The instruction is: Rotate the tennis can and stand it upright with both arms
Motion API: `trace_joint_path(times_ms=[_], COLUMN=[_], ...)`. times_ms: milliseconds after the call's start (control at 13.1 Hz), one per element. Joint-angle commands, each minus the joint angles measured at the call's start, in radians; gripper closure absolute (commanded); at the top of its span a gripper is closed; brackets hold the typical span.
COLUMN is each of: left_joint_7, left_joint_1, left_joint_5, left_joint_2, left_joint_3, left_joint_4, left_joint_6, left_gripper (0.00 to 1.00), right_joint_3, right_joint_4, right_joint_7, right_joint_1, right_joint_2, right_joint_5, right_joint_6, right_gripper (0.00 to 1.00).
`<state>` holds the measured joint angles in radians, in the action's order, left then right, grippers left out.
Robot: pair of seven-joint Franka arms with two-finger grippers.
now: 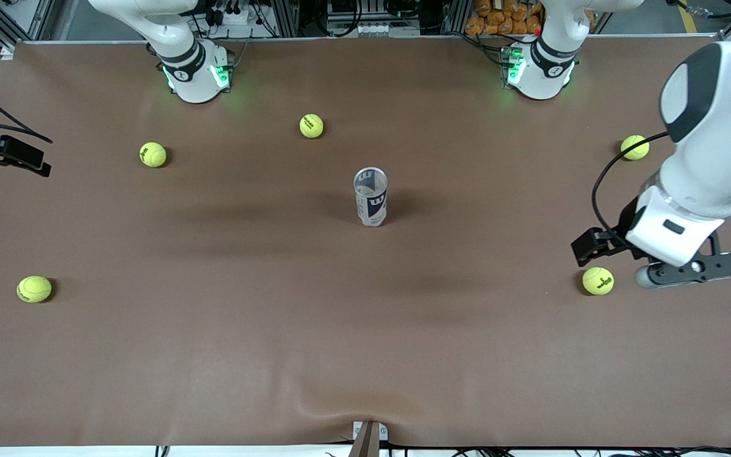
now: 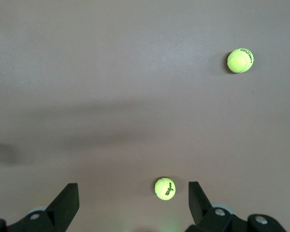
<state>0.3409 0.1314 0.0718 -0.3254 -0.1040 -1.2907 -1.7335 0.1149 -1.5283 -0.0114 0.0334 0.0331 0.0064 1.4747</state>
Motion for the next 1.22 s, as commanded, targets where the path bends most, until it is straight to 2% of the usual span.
trace_joint_path(times_ms=[0,228,381,457,609,762,914,1142], left_joint_7=[-0.034,-0.094,-0.114,-0.118,-0.120,-0.175,-0.186,-0.213], left_joint_1=[-0.035,-0.108,-0.115,-0.113,-0.115,-0.115,-0.115,-0.113], left_joint_5=[-0.014,-0.024,-0.032,-0.053,-0.058,-0.058,-0.067,-0.069], left_joint_2=[0.115,0.187,0.242,0.291,0.319,0.339,0.382,0.384], left_joint_3=[-0.029,-0.077,-0.077,-0.074,-0.074,-0.045,-0.020,0.009], left_joint_4=[-0.088,-0.154,-0.209,-0.270,-0.292,-0.298,-0.347,-0.341], left_joint_6=[0.060,0.080,0.091,0.082,0.081,0.086,0.089,0.086], left_gripper=[0.00,0.00,0.00,0.00,0.00,0.00,0.00,0.00], right_joint_3=[-0.008,-0.008,-0.008,-0.008,-0.009,-0.009,-0.009,-0.009], right_joint_4=[0.011,0.011,0.011,0.010,0.010,0.010,0.010,0.010], right_joint_7=[0.002,0.001,0.001,0.001,0.001,-0.001,0.001,-0.001], right_joint_1=[-0.013,-0.013,-0.010,-0.007,-0.007,-0.007,-0.006,-0.003], right_joint_2=[-0.009,-0.004,-0.005,-0.004,-0.004,-0.002,-0.002,-0.002], right_joint_5=[0.023,0.023,0.023,0.023,0.023,0.023,0.023,0.023], right_joint_6=[-0.017,-0.014,-0.014,-0.013,-0.011,-0.011,-0.011,-0.011], right_gripper=[0.00,0.00,0.00,0.00,0.00,0.00,0.00,0.00])
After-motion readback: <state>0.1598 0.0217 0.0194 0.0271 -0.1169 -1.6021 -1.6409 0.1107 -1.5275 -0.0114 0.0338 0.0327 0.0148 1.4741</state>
